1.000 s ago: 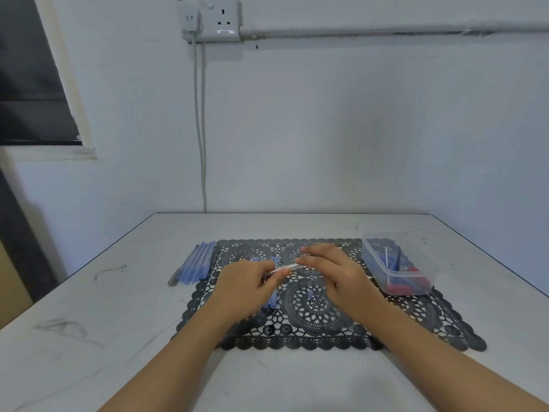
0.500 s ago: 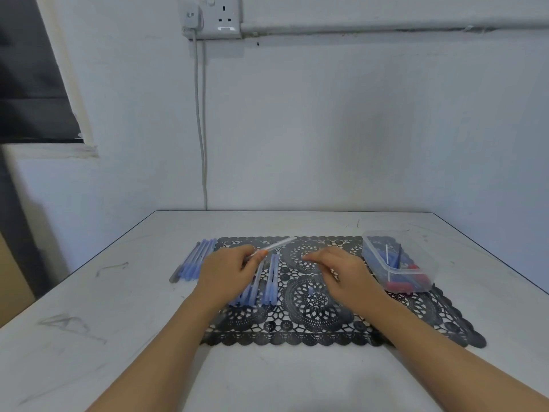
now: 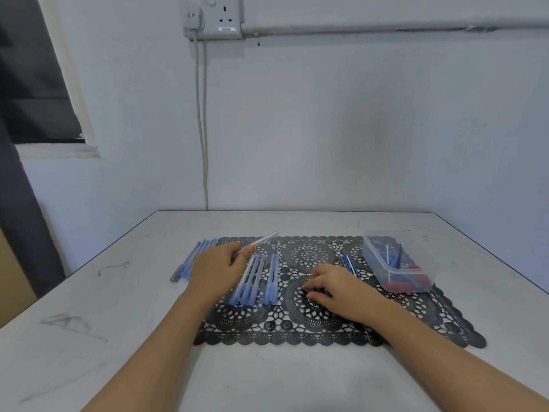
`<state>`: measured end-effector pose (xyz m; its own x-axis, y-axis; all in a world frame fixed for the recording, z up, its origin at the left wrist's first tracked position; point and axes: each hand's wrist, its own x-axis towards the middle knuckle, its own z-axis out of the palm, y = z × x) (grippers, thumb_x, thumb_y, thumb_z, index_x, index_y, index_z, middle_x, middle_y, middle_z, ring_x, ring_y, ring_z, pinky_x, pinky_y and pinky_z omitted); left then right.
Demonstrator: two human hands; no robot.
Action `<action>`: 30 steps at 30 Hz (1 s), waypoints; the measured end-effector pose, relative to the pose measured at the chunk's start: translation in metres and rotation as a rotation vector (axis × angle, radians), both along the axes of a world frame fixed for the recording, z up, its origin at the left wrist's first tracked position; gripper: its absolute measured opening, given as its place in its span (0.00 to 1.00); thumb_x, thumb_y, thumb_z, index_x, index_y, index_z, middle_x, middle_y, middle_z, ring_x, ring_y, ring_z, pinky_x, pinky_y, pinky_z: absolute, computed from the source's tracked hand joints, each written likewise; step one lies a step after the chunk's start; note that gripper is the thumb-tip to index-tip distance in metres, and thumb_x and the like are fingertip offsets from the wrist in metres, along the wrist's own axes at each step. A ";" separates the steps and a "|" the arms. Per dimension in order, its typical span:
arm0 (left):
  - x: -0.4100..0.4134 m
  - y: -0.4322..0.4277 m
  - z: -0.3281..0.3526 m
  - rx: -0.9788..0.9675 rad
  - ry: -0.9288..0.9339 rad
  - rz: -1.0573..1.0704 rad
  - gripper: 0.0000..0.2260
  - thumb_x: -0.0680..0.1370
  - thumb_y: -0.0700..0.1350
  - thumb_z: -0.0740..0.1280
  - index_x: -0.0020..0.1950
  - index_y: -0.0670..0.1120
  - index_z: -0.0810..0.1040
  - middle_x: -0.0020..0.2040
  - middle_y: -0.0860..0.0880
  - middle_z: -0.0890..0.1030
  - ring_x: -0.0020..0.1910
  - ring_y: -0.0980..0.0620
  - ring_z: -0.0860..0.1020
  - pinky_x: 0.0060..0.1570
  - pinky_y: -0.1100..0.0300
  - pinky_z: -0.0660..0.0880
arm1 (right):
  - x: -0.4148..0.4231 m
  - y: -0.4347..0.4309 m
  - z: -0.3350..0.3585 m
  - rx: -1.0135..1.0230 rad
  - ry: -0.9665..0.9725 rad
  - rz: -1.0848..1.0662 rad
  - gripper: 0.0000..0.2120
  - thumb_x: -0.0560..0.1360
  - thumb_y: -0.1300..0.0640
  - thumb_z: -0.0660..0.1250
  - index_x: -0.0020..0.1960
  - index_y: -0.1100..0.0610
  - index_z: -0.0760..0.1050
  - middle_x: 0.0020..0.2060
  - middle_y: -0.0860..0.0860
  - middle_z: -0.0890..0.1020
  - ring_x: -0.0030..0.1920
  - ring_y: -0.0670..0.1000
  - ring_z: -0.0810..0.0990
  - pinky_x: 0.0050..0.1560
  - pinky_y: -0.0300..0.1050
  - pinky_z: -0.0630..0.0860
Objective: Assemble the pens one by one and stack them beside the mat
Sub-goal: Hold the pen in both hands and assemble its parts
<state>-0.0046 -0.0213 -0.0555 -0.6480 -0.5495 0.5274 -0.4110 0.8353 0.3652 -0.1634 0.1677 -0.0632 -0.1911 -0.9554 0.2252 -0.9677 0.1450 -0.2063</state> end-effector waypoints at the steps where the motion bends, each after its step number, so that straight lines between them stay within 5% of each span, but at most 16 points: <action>1: 0.000 0.000 0.000 0.000 -0.002 0.002 0.20 0.80 0.57 0.55 0.31 0.48 0.66 0.24 0.52 0.67 0.25 0.56 0.65 0.26 0.61 0.58 | 0.000 0.000 0.000 0.003 0.003 0.000 0.14 0.78 0.53 0.62 0.62 0.54 0.76 0.51 0.49 0.76 0.53 0.46 0.72 0.56 0.38 0.68; 10: -0.002 0.012 0.002 0.023 -0.038 -0.044 0.21 0.79 0.57 0.57 0.30 0.49 0.61 0.24 0.52 0.64 0.25 0.56 0.63 0.27 0.62 0.58 | 0.002 0.001 0.002 -0.151 -0.075 -0.088 0.10 0.75 0.61 0.65 0.54 0.55 0.81 0.50 0.48 0.81 0.45 0.39 0.73 0.52 0.24 0.67; 15: -0.007 0.020 -0.004 0.010 -0.072 -0.101 0.20 0.79 0.58 0.57 0.30 0.50 0.63 0.25 0.52 0.66 0.25 0.57 0.64 0.26 0.63 0.58 | 0.006 0.002 0.009 -0.469 -0.760 -0.347 0.08 0.72 0.64 0.70 0.49 0.55 0.82 0.39 0.44 0.83 0.38 0.47 0.82 0.38 0.30 0.76; 18: -0.010 0.027 -0.007 0.005 -0.075 -0.160 0.20 0.78 0.59 0.57 0.30 0.49 0.65 0.25 0.52 0.67 0.25 0.57 0.65 0.27 0.63 0.59 | 0.005 0.001 0.009 -0.583 -0.921 -0.369 0.08 0.72 0.66 0.69 0.46 0.55 0.82 0.38 0.48 0.84 0.38 0.46 0.82 0.39 0.30 0.76; 30: -0.012 0.036 -0.004 -0.032 -0.100 -0.185 0.20 0.78 0.61 0.57 0.31 0.50 0.66 0.25 0.53 0.69 0.26 0.56 0.68 0.28 0.62 0.63 | 0.008 -0.002 0.009 -0.670 -1.023 -0.292 0.09 0.71 0.69 0.68 0.47 0.58 0.82 0.37 0.51 0.84 0.35 0.44 0.81 0.40 0.32 0.77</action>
